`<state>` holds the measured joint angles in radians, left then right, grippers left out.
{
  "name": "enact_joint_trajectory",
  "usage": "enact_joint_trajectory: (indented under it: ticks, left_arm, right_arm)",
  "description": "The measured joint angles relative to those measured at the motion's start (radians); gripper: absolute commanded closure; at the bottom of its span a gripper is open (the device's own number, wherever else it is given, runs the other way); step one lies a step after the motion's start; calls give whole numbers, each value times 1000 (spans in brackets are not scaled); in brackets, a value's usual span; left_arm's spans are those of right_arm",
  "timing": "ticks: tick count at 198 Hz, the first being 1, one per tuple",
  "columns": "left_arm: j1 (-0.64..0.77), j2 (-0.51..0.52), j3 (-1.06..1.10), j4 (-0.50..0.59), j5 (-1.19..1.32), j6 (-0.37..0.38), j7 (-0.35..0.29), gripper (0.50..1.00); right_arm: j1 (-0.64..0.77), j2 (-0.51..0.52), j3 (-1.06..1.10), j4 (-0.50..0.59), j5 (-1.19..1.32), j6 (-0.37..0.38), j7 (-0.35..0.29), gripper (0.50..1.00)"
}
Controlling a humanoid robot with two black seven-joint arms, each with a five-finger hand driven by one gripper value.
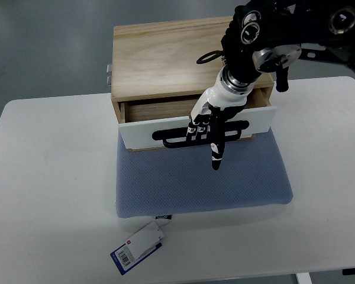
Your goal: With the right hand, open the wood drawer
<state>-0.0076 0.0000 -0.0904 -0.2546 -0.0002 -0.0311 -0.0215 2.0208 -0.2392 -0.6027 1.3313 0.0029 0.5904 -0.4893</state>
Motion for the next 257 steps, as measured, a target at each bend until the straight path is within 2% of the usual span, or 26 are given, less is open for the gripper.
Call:
enact_joint_trajectory:
  ticks: [93,257]
  left_arm:
    - [0,0,0,0,0,1,0,500]
    - [0,0,0,0,0,0,0,500]
  right_arm:
    - [44,-47,2,83,57,21,0,556]
    - [141,-56,19,172,145,20,0,556]
